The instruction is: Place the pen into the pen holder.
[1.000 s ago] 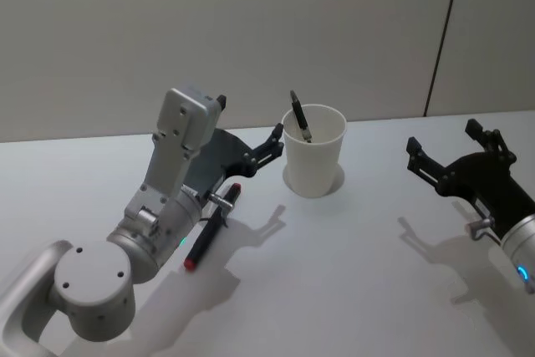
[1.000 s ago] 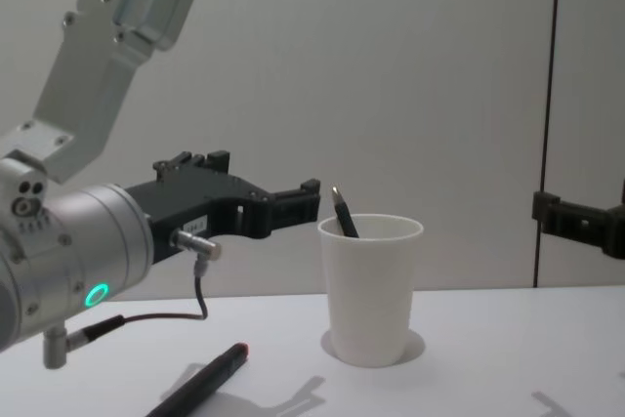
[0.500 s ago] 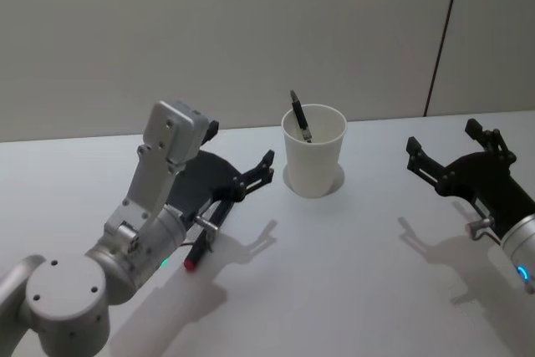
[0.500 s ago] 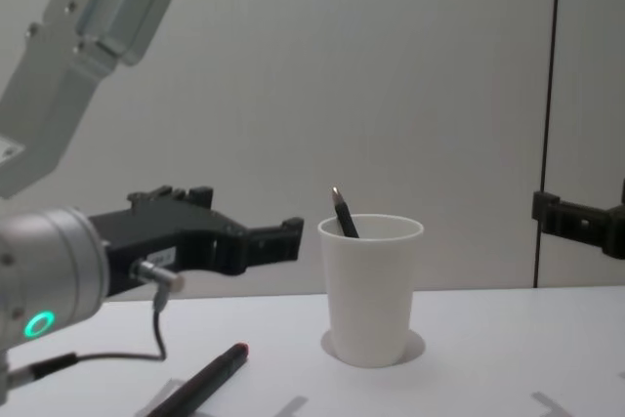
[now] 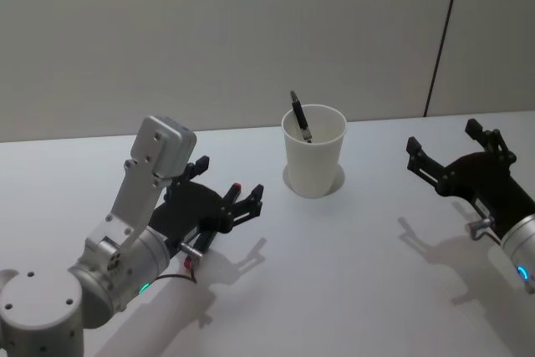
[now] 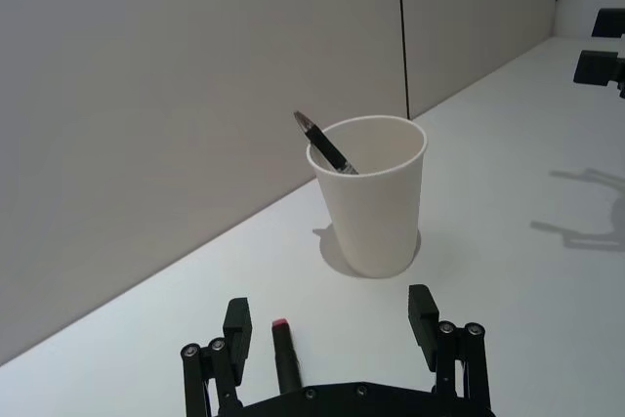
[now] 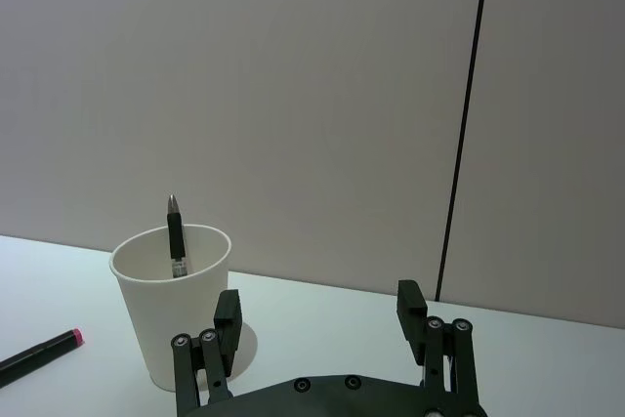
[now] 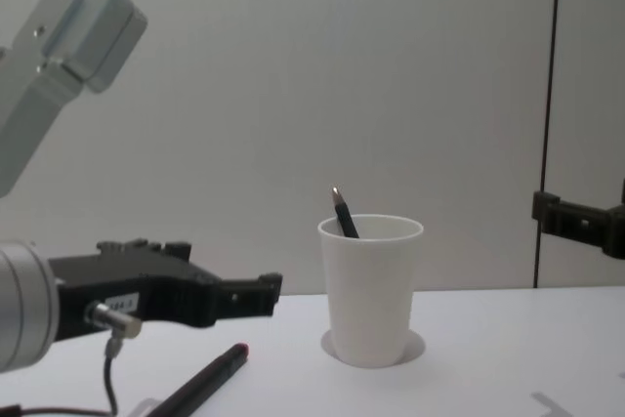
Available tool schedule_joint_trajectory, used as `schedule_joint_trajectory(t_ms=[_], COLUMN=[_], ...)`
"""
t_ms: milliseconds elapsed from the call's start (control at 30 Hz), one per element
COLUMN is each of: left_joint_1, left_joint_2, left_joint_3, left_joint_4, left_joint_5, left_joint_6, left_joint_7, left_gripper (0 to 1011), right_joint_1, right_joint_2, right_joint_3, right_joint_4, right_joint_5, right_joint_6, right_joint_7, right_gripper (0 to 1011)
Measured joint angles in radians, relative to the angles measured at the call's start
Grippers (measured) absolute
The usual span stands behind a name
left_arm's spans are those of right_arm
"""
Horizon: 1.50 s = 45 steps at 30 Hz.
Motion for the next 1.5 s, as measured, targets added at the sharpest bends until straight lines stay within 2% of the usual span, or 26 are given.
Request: schedule_joint_trajectory(t_ms=[300, 600, 767, 1100, 1500], left_joint_1=[0.013, 0.011, 0.006, -0.011, -0.035], left_joint_2=[0.017, 0.014, 0.01, 0.004, -0.003], left_joint_3=[-0.018, -0.034, -0.04, -0.044, -0.044], left_joint_4=[-0.03, -0.036, -0.035, -0.024, -0.007], left_joint_5=[-0.065, -0.131, -0.153, -0.163, -0.147], left_joint_6=[0.103, 0.192, 0.231, 0.304, 0.38], left_joint_7=[0.008, 0.032, 0.038, 0.031, -0.007], left_gripper=[1001, 1001, 1001, 1001, 1001], right_joint_1=[0.0, 0.0, 0.0, 0.0, 0.0], right_joint_2=[0.0, 0.0, 0.0, 0.0, 0.0], right_joint_3=[0.0, 0.0, 0.0, 0.0, 0.0], right_joint_4=[0.0, 0.0, 0.0, 0.0, 0.0], right_joint_5=[0.0, 0.0, 0.0, 0.0, 0.0], right_joint_6=[0.0, 0.0, 0.0, 0.0, 0.0], right_joint_7=[0.0, 0.0, 0.0, 0.0, 0.0], right_gripper=[1001, 1001, 1001, 1001, 1001])
